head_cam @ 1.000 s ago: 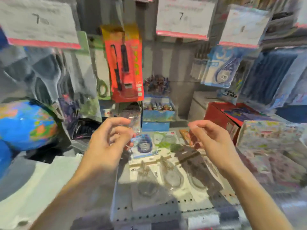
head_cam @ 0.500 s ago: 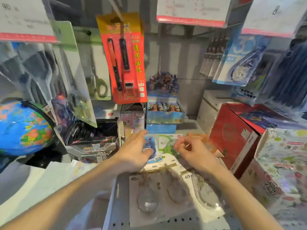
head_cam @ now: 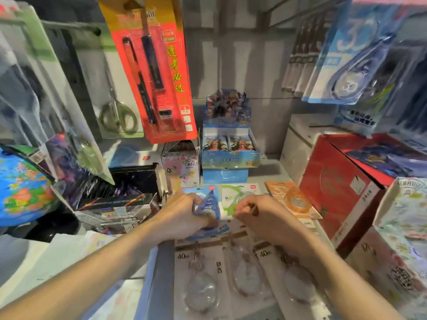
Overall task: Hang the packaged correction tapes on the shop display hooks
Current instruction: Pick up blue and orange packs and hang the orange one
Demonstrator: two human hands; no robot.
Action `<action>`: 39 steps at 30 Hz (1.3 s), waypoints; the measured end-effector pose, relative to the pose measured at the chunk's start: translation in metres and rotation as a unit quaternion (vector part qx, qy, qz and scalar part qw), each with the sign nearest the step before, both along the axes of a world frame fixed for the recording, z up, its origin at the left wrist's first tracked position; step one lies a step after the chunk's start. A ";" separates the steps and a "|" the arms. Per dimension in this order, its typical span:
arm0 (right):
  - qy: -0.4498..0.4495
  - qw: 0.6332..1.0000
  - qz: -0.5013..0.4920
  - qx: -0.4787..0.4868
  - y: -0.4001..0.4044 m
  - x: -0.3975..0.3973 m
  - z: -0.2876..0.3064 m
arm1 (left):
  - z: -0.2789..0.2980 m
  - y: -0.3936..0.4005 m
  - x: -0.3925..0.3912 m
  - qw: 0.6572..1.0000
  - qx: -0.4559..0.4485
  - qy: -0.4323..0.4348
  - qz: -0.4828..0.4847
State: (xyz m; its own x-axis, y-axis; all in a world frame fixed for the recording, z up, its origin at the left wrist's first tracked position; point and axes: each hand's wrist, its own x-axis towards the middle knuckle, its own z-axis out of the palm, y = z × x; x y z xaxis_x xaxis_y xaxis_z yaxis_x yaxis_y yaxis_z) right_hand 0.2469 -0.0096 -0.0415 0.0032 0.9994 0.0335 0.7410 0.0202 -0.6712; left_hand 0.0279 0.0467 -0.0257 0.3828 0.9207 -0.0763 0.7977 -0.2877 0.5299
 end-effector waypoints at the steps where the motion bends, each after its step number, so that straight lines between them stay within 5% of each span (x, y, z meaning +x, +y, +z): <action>1: 0.005 1.000 0.005 -0.010 0.002 -0.004 0.002 | 0.000 0.000 -0.001 1.000 -0.014 -0.001 -0.003; 9: 0.025 0.999 0.017 -0.031 0.015 -0.022 0.006 | 0.000 -0.007 -0.007 0.992 -0.066 -0.110 -0.014; 16: 0.215 0.972 -0.080 -0.049 0.029 -0.022 -0.006 | -0.007 -0.016 -0.010 0.979 -0.009 -0.200 0.027; 24: 0.392 0.917 -0.077 0.004 0.020 -0.018 0.013 | 0.002 -0.012 -0.004 0.915 -0.093 -0.385 0.080; 28: 0.331 0.940 -0.077 0.032 0.009 -0.005 0.018 | 0.006 -0.005 0.006 0.907 -0.126 -0.398 0.049; 33: 0.099 0.974 -0.167 0.115 -0.010 0.031 0.018 | 0.004 -0.002 0.024 0.910 -0.148 -0.388 0.006; 36: -0.084 0.965 -0.235 0.078 -0.018 0.051 0.010 | 0.000 0.002 0.037 0.909 -0.150 -0.388 -0.002; 39: -0.136 0.960 -0.245 0.019 -0.020 0.058 0.002 | -0.001 0.005 0.047 0.913 -0.153 -0.377 -0.002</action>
State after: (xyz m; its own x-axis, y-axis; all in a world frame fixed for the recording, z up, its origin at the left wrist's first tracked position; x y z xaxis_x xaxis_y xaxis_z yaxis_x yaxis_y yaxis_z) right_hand 0.3050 -0.0293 -0.0397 0.4588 0.8781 0.1355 0.8154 -0.3555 -0.4568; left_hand 0.0749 0.0513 -0.0271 0.4362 0.8988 -0.0437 0.1711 -0.0352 0.9846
